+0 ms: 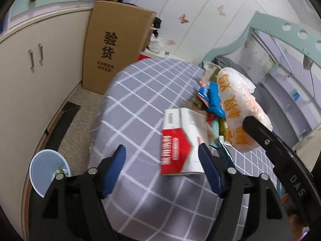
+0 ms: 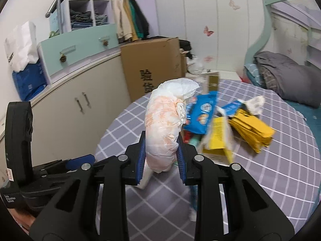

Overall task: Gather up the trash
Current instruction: 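Grasp the red-and-white box with the left tool while the right tool holds the bag, then carry the bag and box to the wastebasket and open the right tool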

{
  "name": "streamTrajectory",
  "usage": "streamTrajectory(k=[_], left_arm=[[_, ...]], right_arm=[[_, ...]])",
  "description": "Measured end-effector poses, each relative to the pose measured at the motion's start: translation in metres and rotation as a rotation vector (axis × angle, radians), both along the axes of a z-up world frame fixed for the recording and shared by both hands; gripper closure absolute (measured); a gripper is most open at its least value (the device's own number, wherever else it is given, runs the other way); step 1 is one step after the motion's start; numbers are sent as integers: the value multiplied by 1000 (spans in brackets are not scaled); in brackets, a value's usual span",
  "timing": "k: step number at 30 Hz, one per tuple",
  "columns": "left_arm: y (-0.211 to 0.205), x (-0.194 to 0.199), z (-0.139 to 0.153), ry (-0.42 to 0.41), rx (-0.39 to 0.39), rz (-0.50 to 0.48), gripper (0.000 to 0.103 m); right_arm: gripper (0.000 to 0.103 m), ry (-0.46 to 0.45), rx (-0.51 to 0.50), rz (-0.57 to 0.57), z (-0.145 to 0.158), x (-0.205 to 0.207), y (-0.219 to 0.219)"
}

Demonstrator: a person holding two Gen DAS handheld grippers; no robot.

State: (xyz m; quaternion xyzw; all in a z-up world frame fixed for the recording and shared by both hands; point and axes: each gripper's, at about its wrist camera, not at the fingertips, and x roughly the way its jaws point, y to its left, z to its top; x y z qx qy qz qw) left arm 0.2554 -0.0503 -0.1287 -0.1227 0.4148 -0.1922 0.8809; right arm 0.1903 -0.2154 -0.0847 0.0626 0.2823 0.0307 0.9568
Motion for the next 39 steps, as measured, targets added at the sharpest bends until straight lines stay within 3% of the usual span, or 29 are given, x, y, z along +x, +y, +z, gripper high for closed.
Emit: streamTrajectory(k=[5,12,13,14,18,25,39], left_arm=[[-35,2,-1,-1,102,-41,19],[-66,12,-11,2,305,-38,19],[-69,12,-11,-7,336,-41,23],[-70,10,-10,-27,345,-34,38],[-58,7,-7,-16,260,-47,39],[-17,2,-4,-24,164,23,39],[126,-18,11,-65,64,280,39]], right_arm=[[76,10,17,-16,-8,-2,-16],[76,28,47,-9,-19,-3,-26],[76,29,48,-9,-19,-3,-27],[76,29,50,-7,-19,-4,-28],[76,24,46,-3,-17,-6,-26],[76,11,30,29,-10,-7,-7],[76,45,3,275,-14,20,122]])
